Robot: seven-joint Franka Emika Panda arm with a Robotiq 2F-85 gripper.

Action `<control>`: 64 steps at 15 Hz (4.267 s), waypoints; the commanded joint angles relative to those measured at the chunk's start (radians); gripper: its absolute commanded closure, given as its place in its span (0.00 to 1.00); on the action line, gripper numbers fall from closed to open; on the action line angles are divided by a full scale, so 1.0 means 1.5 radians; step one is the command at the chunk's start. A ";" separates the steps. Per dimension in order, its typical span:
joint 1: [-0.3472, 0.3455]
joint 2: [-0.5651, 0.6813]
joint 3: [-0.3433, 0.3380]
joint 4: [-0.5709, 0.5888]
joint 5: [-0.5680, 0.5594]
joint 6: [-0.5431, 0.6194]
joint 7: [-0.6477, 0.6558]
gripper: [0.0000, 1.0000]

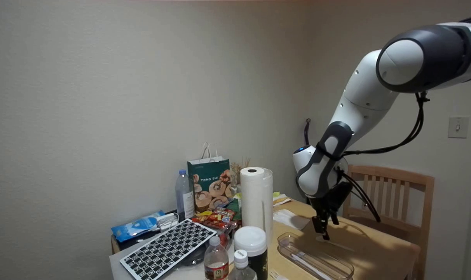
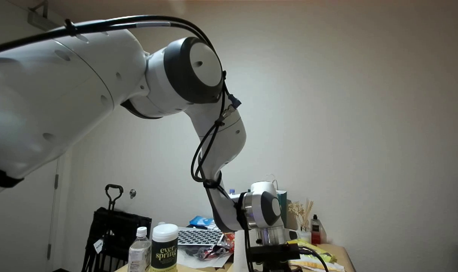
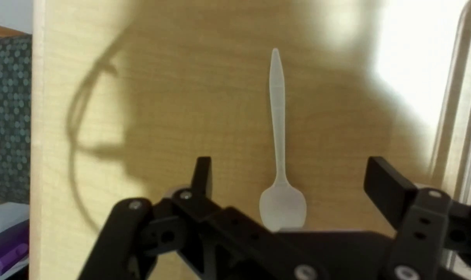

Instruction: Put the plastic spoon and fork in the plastic container

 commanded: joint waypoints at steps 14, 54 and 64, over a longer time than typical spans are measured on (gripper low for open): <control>-0.033 0.060 0.037 0.032 0.015 0.037 -0.059 0.00; 0.032 -0.150 0.026 0.016 0.044 -0.233 0.048 0.98; 0.050 -0.156 0.044 0.025 0.042 -0.258 0.053 0.98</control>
